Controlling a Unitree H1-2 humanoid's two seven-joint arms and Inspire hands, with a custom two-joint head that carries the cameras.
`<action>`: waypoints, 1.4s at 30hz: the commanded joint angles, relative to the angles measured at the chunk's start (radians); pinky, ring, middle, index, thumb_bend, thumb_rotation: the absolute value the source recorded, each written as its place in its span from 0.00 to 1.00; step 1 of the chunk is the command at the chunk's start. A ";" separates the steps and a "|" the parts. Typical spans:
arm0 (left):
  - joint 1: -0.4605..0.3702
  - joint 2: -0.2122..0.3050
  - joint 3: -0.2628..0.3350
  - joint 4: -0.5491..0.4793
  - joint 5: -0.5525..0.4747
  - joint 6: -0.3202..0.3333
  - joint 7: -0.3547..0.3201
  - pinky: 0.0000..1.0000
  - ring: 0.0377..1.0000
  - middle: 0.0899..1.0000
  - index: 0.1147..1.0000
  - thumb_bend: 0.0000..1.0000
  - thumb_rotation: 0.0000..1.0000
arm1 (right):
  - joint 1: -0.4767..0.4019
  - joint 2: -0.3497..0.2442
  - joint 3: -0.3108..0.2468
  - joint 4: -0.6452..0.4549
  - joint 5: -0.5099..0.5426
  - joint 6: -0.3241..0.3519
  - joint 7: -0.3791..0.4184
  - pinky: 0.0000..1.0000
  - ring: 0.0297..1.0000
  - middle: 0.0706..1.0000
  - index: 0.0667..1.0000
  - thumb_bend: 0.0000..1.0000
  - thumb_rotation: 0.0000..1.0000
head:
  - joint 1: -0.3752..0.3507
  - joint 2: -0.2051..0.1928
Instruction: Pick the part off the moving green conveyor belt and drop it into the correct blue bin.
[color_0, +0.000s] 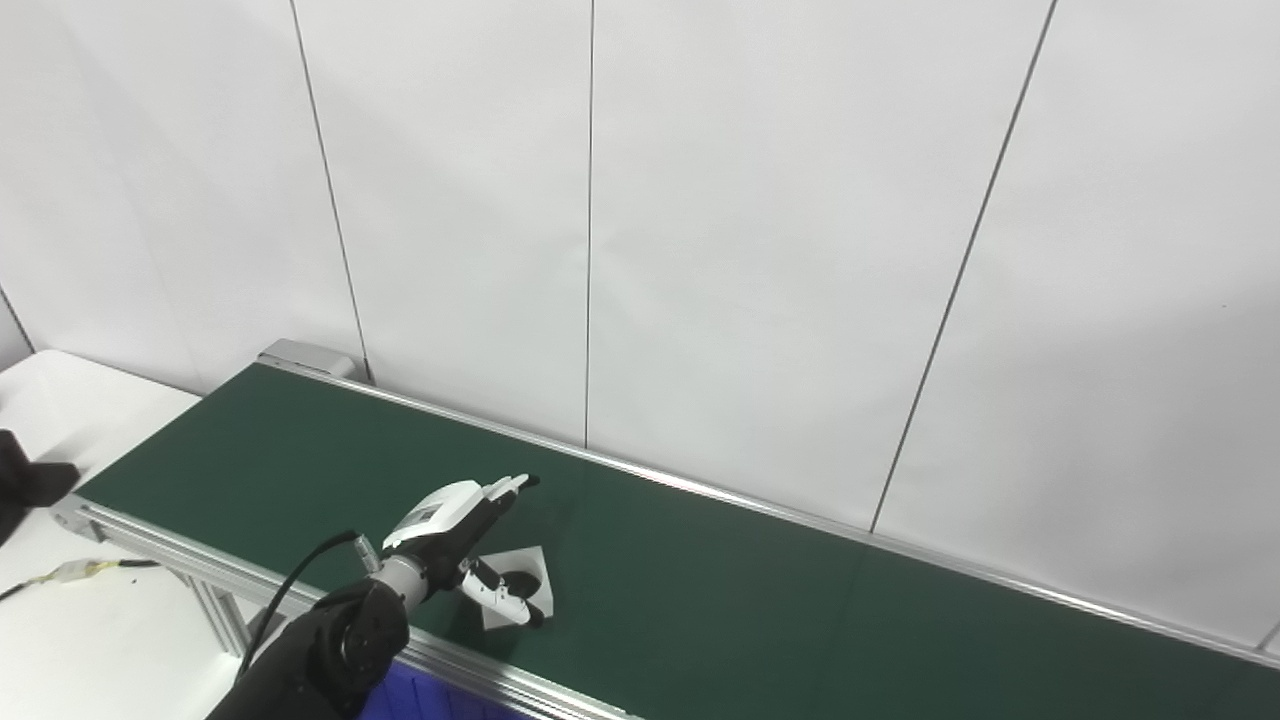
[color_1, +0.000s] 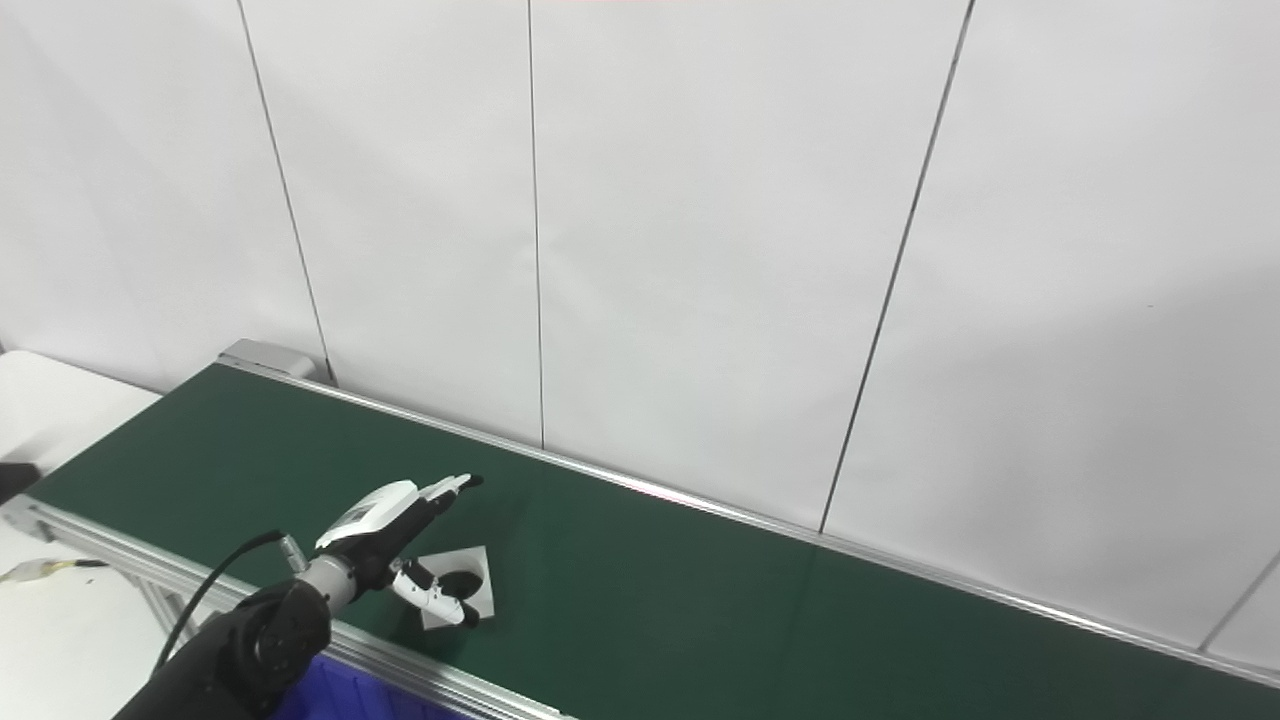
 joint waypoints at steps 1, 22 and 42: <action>-0.043 0.023 -0.010 0.007 0.025 -0.012 0.048 0.94 0.99 1.00 0.97 0.89 0.17 | -0.004 0.007 -0.002 -0.024 0.013 -0.052 -0.002 0.77 0.82 0.85 0.93 0.34 0.29 | 0.000 0.003; -0.053 -0.087 -0.113 0.204 0.051 -0.165 0.315 0.84 0.88 0.90 0.87 0.75 0.02 | 0.010 0.016 -0.003 -0.048 0.010 -0.030 -0.004 0.78 0.82 0.85 0.94 0.37 0.40 | -0.009 0.011; -0.061 -0.092 -0.126 0.216 0.044 -0.127 0.285 0.40 0.40 0.47 0.43 0.50 0.00 | 0.011 0.027 -0.006 -0.047 0.015 -0.030 -0.005 0.78 0.82 0.85 0.93 0.38 0.46 | -0.010 0.010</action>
